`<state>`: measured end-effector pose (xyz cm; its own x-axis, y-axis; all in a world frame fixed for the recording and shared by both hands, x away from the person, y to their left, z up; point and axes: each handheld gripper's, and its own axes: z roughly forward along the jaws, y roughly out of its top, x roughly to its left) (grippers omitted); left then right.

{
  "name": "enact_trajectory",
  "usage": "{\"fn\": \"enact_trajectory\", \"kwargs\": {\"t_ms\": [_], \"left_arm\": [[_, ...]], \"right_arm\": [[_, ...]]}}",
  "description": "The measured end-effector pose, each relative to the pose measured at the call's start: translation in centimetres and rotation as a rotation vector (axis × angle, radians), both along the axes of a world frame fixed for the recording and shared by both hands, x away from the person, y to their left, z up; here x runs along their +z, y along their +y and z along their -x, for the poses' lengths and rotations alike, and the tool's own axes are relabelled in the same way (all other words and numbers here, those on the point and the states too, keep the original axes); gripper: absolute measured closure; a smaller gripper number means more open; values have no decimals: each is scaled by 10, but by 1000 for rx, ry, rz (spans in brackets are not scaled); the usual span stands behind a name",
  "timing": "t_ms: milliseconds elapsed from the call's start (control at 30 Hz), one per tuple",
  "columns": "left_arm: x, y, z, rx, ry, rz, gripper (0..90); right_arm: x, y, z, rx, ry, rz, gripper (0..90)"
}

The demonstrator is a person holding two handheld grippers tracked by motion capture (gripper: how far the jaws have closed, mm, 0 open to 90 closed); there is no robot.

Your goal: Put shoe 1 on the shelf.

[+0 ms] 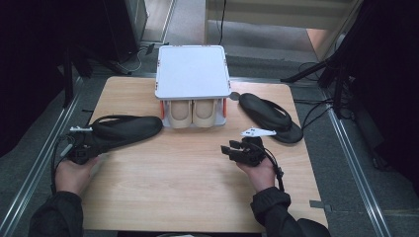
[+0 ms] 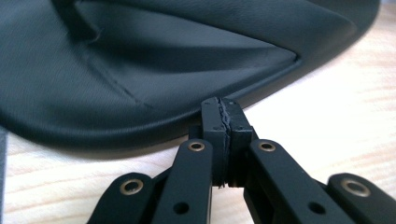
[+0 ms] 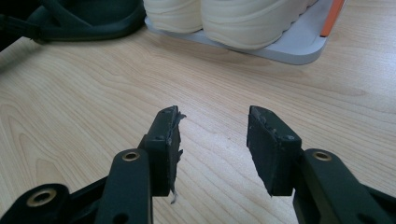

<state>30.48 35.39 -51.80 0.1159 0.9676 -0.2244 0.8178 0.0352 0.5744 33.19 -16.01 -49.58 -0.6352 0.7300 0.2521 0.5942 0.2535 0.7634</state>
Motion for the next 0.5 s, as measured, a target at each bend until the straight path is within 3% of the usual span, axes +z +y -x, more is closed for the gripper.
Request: {"fn": "enact_trajectory", "kwargs": {"t_ms": [233, 500], "left_arm": [[-1, 10, -15, 36, -21, 1, 900], [-1, 19, -42, 63, -31, -3, 899]], "right_arm": [[0, 0, 0, -1, 3, 2, 545], [-1, 1, 0, -1, 7, 9, 545]]}}
